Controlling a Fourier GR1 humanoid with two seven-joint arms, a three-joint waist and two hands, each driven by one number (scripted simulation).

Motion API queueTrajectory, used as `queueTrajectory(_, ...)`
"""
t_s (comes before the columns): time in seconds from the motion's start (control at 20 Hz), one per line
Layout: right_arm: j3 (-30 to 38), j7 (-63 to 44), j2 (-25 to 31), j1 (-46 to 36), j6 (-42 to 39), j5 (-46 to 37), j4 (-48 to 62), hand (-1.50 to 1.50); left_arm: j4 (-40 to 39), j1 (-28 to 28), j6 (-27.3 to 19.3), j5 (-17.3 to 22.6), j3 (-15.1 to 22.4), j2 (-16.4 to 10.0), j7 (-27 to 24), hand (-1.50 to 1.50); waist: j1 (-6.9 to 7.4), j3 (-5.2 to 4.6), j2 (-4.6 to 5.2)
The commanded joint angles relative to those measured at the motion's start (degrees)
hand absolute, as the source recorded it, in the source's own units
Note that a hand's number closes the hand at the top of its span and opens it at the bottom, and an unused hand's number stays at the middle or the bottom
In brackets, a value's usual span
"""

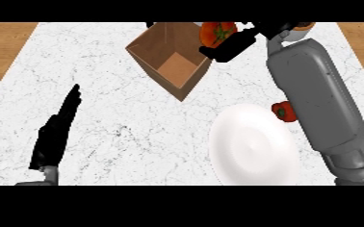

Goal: Pick the tomato from the plate and place it in the cardboard box

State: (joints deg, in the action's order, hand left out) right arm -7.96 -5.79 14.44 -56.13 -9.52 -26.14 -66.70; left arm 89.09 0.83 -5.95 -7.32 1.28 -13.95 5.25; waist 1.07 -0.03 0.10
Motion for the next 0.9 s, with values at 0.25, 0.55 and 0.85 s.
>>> queueTrajectory(0.25, -1.5, 0.5, -10.4, -10.5, 5.4, -6.4, 20.7, 1.5, -3.2, -2.2, 1.1, -0.6, -0.5, 0.6, -1.2, 0.0, 0.32, -0.01, 0.32)
queueTrajectory(0.55, -1.5, 2.4, -14.3, -15.8, 10.3, -8.5, 35.2, 1.5, -0.6, -1.6, 0.9, -0.5, -1.1, 0.7, -0.2, 0.0, 1.3, -0.01, 0.53)
queueTrajectory(0.85, 0.5, 3.4, -14.4, -17.2, 14.0, -4.9, 45.9, -1.5, -1.0, -4.8, 1.0, -1.5, -0.4, 1.2, 1.4, 0.0, 1.96, -0.01, 0.94)
